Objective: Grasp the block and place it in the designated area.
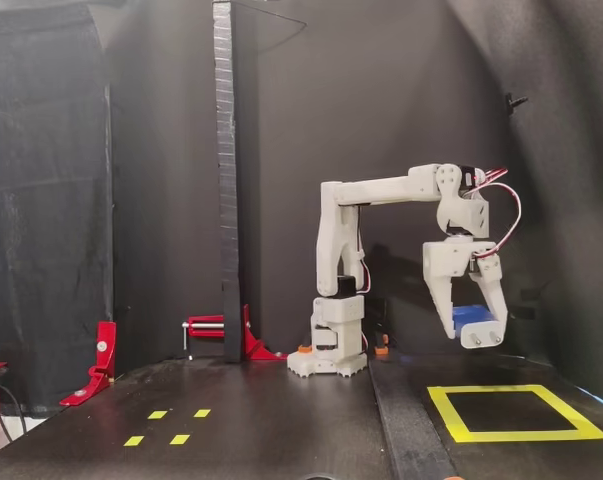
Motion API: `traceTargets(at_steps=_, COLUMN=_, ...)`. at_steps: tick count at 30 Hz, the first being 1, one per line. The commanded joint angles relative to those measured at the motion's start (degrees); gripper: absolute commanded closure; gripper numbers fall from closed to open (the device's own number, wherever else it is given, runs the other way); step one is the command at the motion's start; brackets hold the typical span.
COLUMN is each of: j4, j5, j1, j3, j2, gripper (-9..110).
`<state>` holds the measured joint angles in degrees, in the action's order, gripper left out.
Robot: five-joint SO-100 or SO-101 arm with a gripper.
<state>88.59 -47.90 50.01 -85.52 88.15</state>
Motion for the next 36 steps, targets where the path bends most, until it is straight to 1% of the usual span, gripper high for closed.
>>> traceTargets(at_steps=1, j4=-0.79, j5=0.09, j1=-0.97, j3=2.29, j2=0.79, gripper=81)
traceTargets(at_steps=15, j4=-4.48, j5=0.18, j1=-0.97, j3=2.29, j2=-5.45, gripper=81)
traceTargets(at_steps=36, j4=-11.95, j5=1.76, j1=1.58, j3=2.29, j2=-21.36, gripper=81)
